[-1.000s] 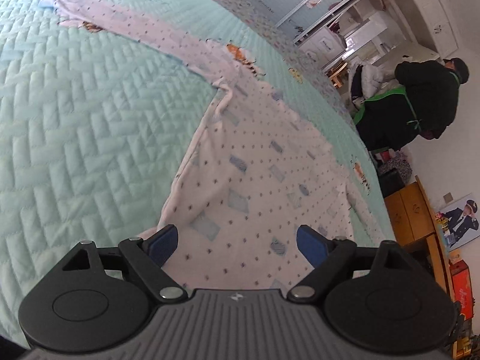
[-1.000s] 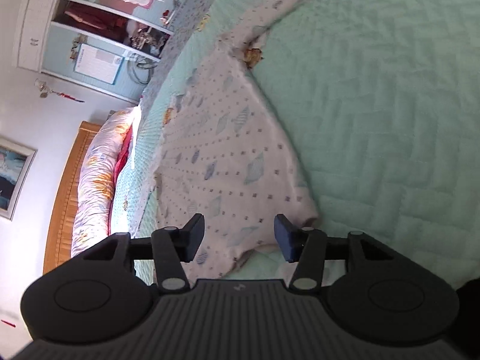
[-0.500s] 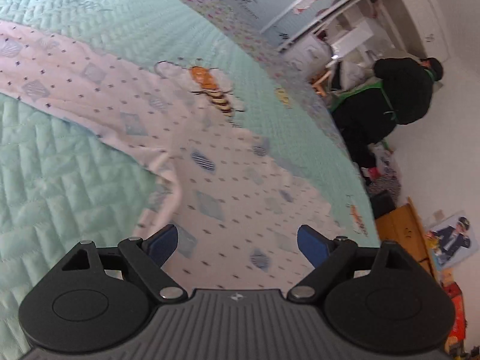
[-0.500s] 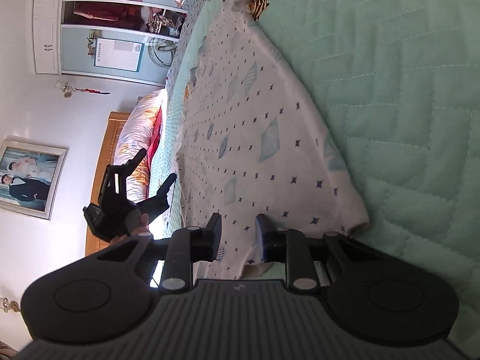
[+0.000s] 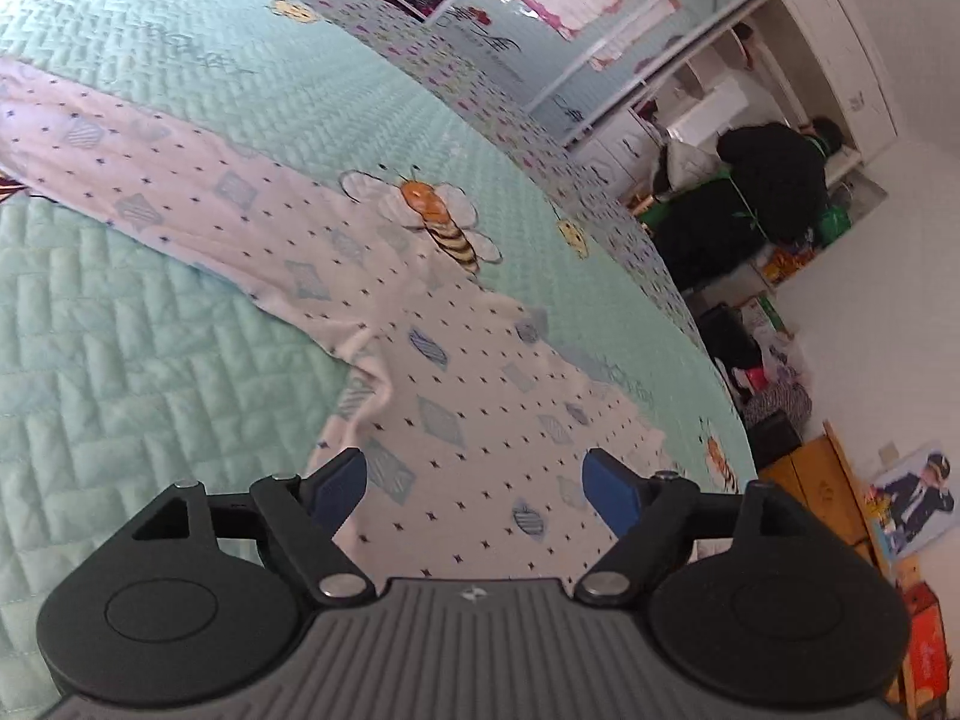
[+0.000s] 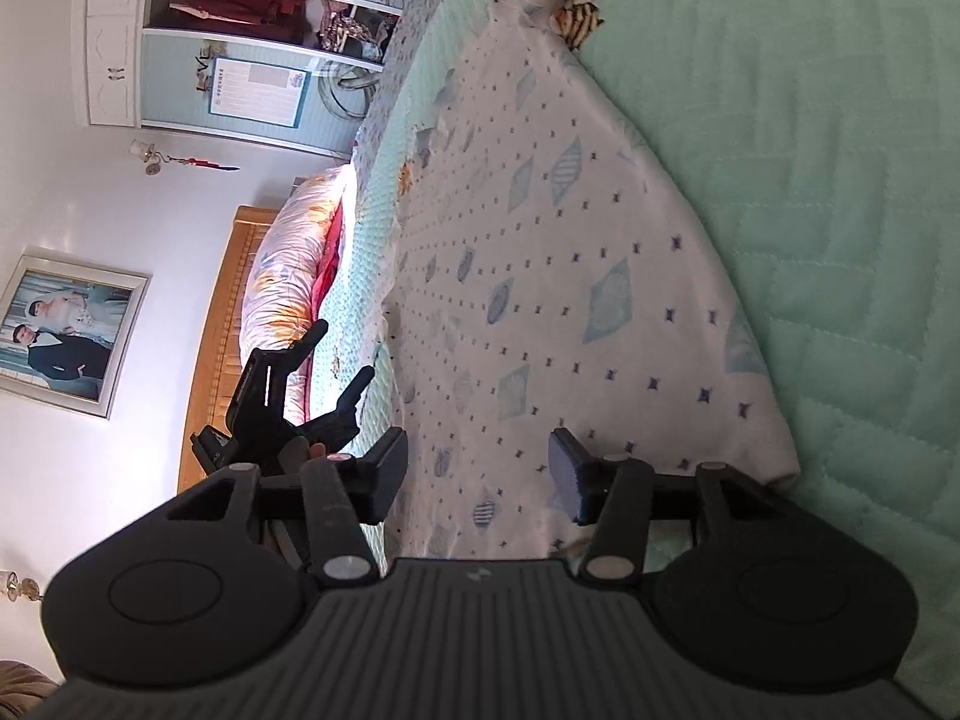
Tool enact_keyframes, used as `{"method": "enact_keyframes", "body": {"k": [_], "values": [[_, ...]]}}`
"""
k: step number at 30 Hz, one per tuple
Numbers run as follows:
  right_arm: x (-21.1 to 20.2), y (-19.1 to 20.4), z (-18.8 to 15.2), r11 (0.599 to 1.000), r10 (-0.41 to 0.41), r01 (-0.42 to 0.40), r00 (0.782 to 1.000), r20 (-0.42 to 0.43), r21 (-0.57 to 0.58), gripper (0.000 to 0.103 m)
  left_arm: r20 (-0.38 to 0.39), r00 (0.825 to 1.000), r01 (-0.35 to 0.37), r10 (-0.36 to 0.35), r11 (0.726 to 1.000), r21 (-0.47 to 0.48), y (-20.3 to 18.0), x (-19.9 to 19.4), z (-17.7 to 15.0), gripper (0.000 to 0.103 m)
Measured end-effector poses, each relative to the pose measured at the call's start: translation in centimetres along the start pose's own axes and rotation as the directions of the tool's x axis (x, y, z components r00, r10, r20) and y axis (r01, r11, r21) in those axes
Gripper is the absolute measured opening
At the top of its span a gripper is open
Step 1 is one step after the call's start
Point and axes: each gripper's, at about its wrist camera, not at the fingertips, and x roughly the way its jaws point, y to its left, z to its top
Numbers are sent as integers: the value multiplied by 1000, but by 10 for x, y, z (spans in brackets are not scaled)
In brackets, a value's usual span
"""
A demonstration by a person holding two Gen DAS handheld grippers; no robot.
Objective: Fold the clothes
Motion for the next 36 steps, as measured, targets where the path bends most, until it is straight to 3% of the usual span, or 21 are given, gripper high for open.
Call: {"method": "enact_keyframes", "body": {"k": [2,4,8,12,16,19,23,27,32,36], "values": [[1,0,2,1000,-10,10,1000,10,1,57,-38,997,-69,69,997,-16,8,17,-8,79],[-1,-6,3,1000,-22,21,1000,16,19,52,-4,999,-53,53,998,-34,13,14,-14,79],[-9,-11,6,999,21,-22,999,36,46,54,-10,993,-118,119,993,21,-1,1,-17,79],[-21,-13,14,993,93,-100,991,97,69,65,-27,995,-92,92,996,18,-7,-16,-30,81],[-31,-12,23,992,100,-110,984,148,62,66,-61,992,-109,110,994,32,-8,-24,-49,81],[-41,-16,29,991,97,-112,978,184,74,67,-37,991,-127,129,991,52,-5,-34,-57,81],[-44,-18,29,994,70,-86,978,198,74,67,46,985,-166,167,986,-27,10,-53,-53,81],[-37,-12,27,998,35,-43,983,178,41,67,118,962,-223,245,959,-174,33,-73,-45,82],[-19,9,23,1000,7,-6,991,134,-4,67,196,935,-219,295,916,-335,50,-90,-29,82],[6,48,22,987,-65,78,994,93,-142,70,303,885,-196,352,874,-444,59,-99,-3,82]]}}
